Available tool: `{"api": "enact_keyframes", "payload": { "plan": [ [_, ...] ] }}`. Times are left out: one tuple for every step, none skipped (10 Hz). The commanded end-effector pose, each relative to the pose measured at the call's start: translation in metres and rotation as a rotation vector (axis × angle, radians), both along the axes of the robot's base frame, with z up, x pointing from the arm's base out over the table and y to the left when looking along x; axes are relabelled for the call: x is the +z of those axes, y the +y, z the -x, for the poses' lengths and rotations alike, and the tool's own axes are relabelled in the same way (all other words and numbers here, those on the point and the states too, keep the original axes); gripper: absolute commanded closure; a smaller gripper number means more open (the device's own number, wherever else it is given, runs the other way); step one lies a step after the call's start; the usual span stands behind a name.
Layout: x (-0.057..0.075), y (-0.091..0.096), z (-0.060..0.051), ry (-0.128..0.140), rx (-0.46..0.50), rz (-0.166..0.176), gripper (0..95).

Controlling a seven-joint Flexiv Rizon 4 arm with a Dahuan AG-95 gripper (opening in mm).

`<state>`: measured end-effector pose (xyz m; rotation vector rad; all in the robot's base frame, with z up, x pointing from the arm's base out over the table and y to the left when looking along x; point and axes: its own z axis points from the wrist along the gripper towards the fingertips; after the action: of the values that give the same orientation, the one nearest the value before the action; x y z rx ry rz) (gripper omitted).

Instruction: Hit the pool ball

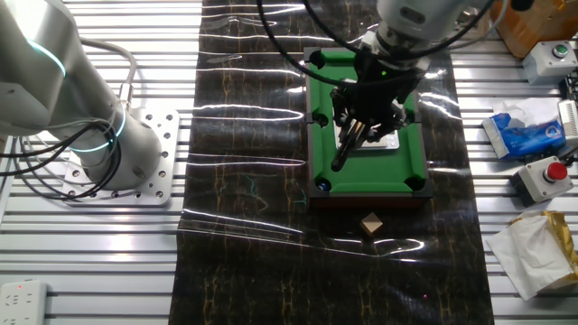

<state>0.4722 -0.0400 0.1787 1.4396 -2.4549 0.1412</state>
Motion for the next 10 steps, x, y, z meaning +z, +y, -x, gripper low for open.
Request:
{"api": "enact_keyframes", "payload": {
  "plan": [
    [-0.006,0.012,-0.015,0.0,-0.041,-0.019,95.0],
    [-0.007,0.017,-0.02,0.0,-0.047,-0.02,95.0],
    [-0.006,0.019,-0.023,0.013,-0.04,-0.01,95.0],
    [-0.005,0.019,-0.022,0.023,-0.04,-0.013,95.0],
    [-0.005,0.019,-0.022,0.029,-0.039,-0.014,95.0],
    [-0.004,0.019,-0.021,0.006,-0.052,-0.022,95.0],
    [-0.002,0.018,-0.02,-0.044,-0.075,-0.021,95.0],
    [0.002,0.016,-0.017,-0.083,-0.105,-0.028,95.0],
    [0.006,0.014,-0.014,-0.112,-0.115,-0.036,95.0],
    [0.012,0.012,-0.009,-0.134,-0.135,-0.048,95.0]
  ]
}}
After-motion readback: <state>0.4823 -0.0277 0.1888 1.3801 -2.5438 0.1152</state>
